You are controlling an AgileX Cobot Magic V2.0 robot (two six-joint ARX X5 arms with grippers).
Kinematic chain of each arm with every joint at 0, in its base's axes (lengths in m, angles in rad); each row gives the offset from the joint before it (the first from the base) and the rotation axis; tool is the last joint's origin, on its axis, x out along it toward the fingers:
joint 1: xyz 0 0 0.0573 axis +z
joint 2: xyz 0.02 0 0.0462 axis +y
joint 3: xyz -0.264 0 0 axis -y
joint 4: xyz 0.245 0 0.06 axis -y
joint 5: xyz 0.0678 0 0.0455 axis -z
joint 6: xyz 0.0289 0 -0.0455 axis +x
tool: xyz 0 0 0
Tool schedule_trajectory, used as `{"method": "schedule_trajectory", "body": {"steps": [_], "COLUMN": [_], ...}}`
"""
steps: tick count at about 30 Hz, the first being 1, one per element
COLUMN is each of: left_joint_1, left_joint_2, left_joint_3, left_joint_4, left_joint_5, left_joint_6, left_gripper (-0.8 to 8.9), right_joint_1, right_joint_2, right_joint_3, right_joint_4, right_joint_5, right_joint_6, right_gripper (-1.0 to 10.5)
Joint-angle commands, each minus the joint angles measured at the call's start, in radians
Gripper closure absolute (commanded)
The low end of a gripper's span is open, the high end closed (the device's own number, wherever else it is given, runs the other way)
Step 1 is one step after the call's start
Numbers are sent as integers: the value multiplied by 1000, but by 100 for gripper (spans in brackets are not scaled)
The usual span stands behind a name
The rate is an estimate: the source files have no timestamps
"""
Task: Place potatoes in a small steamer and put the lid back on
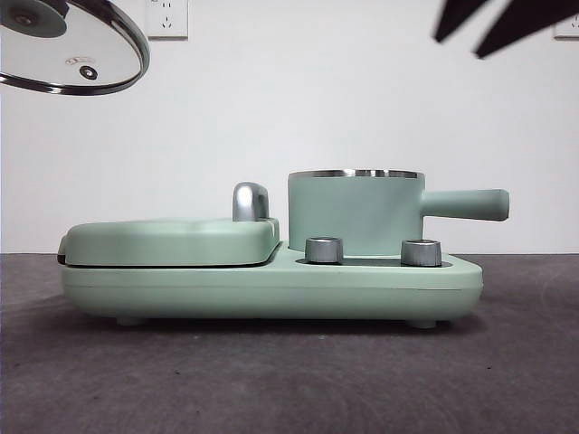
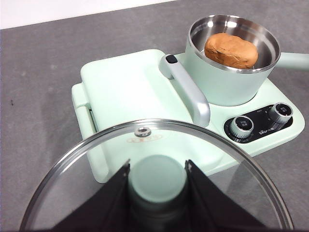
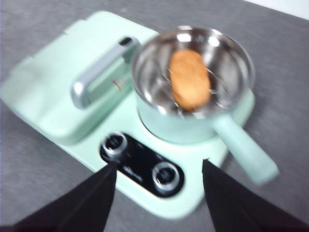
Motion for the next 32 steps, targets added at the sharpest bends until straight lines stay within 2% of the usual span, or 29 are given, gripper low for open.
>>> {"method": "schedule_trajectory", "body": {"steps": [1,5,13,16,21,26,32], "left_joint_1": [-5,-6,-9,-14,-44,-73,-75], "left_joint_2": [13,39,154,223,348,488,664], "left_joint_3": [18,18,18,19,21,45,154], "left_joint_4": [31,43,185,285,475,662,739], "left_joint_5": [-3,10,148,167,174,186,186], "left_joint_6": [3,3,5,15,111,143,148], "left_gripper": [804,805,805,805,805,805,805], "right_joint_1": [24,48,57,57,57,57,57], "right_joint_2": [-109,-262,-476,-509,-527,-526,-526], "right_joint_3": [-106,-233,-337,-337,-337,-337,-337], "right_joint_4": [24,21,-80,-114,-125,-127,-129], "right_joint_5": [71,129,154,158,158,158,159], "right_joint_6": [35,68,130,129,129,130,129], "right_gripper": [677,677,678,677,677,677,677]}}
